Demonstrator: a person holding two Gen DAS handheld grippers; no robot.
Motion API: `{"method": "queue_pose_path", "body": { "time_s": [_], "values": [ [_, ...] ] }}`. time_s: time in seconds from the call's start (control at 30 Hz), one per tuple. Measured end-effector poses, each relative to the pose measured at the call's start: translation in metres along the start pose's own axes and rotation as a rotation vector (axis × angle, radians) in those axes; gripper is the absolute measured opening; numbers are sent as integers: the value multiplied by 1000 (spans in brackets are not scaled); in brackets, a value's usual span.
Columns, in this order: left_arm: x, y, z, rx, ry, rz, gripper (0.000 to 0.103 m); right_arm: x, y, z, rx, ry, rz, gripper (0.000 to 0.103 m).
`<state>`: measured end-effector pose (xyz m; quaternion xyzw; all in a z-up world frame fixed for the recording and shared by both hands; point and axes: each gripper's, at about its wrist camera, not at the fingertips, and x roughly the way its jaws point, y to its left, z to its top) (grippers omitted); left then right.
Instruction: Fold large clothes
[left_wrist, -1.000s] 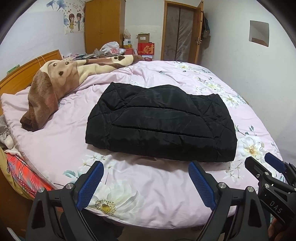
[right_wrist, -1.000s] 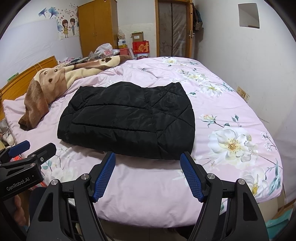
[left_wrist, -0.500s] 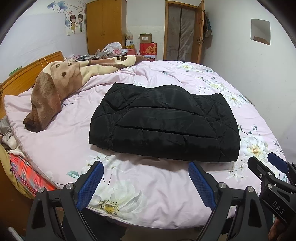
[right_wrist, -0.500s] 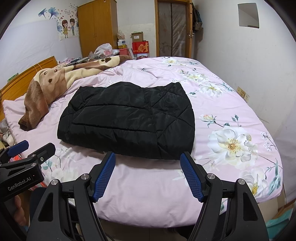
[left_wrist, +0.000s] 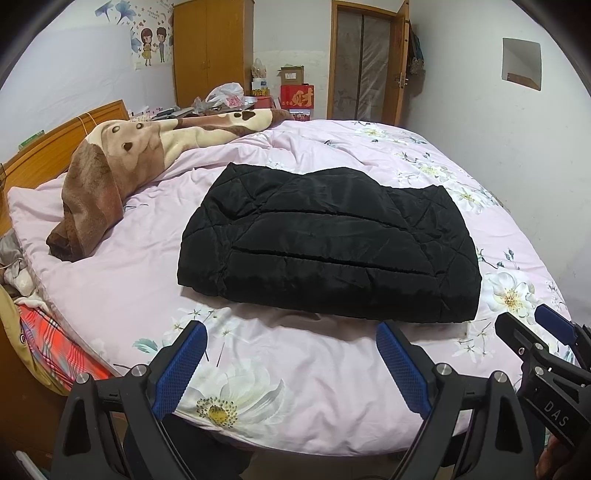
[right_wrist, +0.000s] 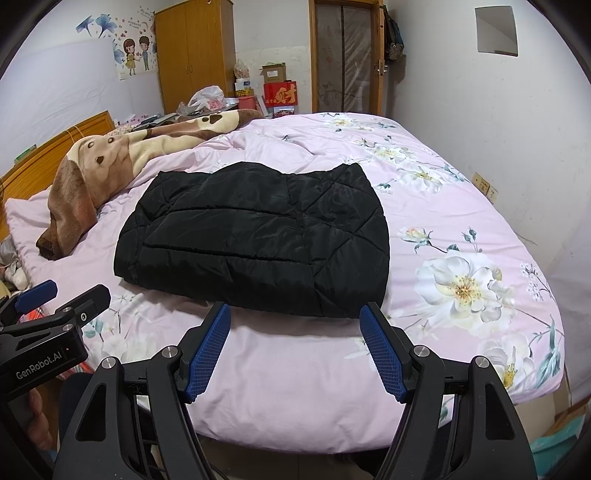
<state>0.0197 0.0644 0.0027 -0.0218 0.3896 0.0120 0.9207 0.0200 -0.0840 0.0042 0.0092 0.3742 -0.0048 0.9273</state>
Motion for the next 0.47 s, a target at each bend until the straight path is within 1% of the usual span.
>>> {"method": "queue_pose_path", "body": {
  "time_s": [0.47],
  "values": [
    [3, 5, 1, -2, 2, -1, 93, 0, 1, 0, 1, 1, -1, 72]
  ]
}}
